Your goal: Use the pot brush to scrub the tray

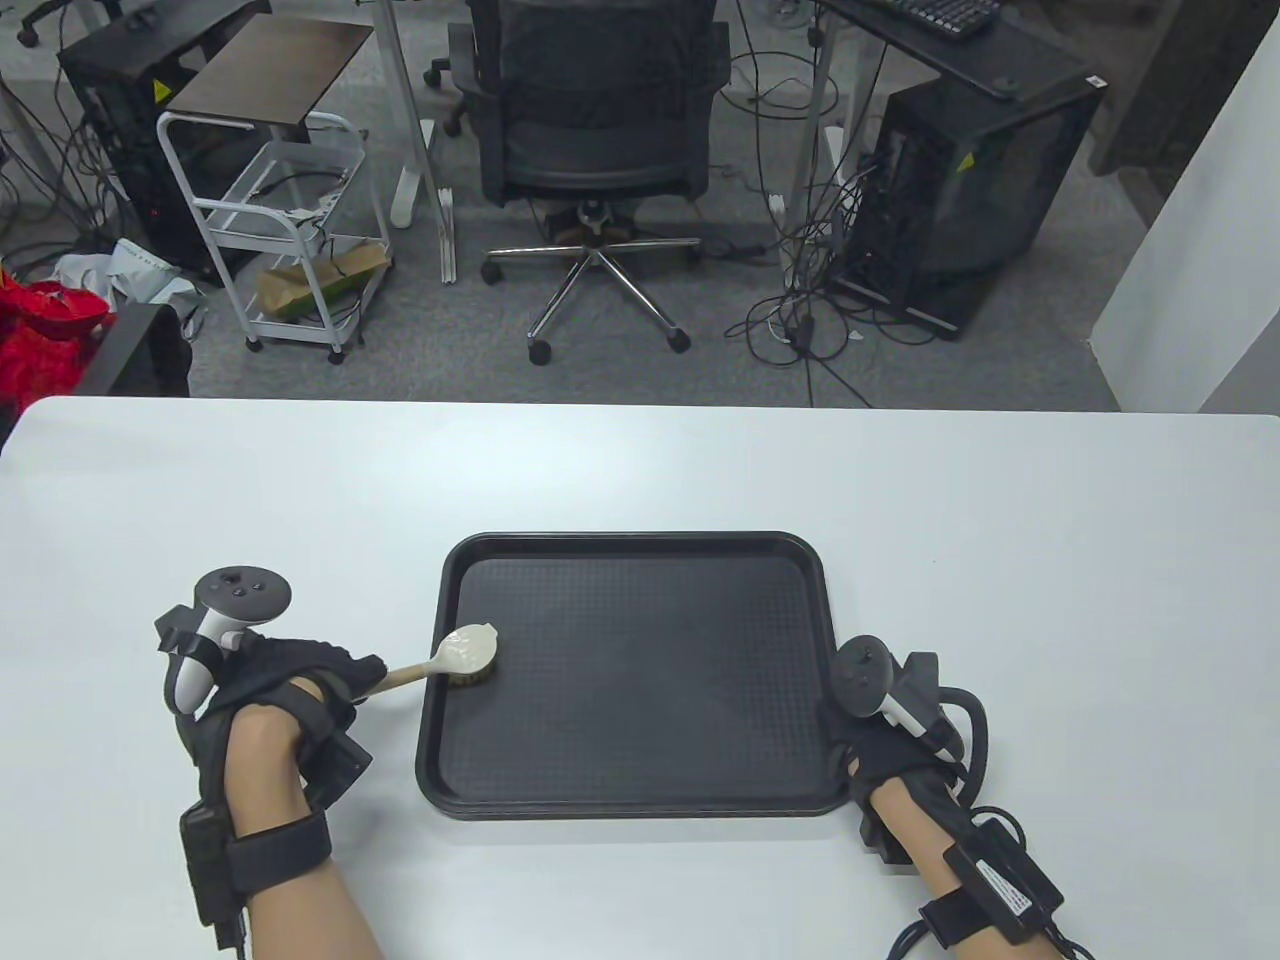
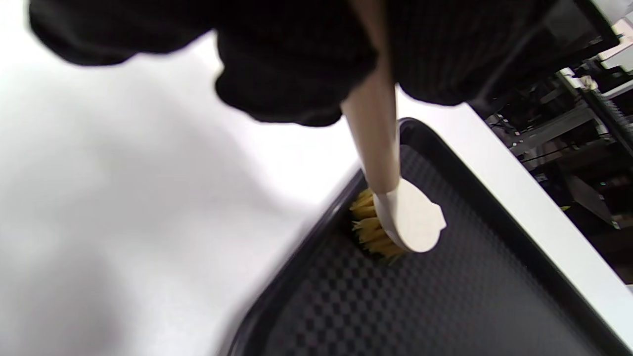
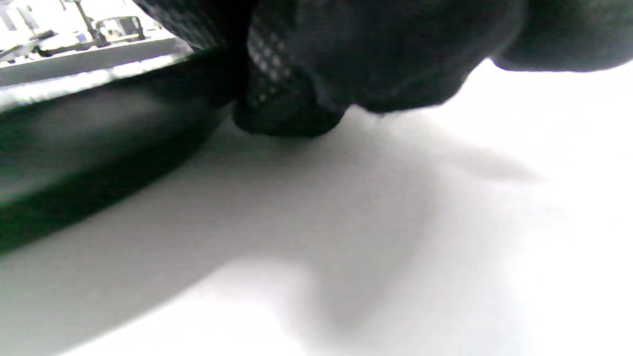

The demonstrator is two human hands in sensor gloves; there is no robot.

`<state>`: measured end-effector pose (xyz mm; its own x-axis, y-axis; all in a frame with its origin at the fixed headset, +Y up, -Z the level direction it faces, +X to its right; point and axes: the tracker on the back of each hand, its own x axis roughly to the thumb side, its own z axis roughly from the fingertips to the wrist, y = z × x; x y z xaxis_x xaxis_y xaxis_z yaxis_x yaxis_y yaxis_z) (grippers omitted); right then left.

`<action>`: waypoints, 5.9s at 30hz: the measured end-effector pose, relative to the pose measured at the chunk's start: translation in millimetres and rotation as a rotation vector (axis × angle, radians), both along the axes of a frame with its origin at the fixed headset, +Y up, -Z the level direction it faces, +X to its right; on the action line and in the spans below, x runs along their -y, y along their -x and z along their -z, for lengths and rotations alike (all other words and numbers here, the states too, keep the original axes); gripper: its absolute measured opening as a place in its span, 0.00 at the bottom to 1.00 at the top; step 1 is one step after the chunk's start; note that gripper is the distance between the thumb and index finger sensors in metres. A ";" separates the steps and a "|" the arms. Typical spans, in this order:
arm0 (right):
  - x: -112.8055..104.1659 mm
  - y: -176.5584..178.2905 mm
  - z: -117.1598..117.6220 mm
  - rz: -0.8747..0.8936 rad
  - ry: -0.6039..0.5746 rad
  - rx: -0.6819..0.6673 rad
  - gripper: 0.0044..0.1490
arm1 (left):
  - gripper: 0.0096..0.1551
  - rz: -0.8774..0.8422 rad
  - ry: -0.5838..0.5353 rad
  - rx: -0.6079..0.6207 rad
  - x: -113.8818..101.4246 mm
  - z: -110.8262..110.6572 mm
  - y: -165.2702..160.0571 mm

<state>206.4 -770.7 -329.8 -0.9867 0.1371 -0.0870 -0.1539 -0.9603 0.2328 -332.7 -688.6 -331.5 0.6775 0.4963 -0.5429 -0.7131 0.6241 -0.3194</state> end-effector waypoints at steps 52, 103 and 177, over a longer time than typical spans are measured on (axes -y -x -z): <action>0.4 0.3 -0.1 -0.006 -0.003 0.001 0.38 | 0.33 -0.070 -0.090 0.540 38.5 26.0 -260.4; 0.5 0.0 0.1 -0.005 -0.002 0.001 0.38 | 0.33 -0.068 0.079 0.107 16.7 2.8 -16.2; 0.5 0.7 -0.1 -0.011 -0.005 0.000 0.38 | 0.35 -0.015 0.132 0.612 29.5 27.5 -193.9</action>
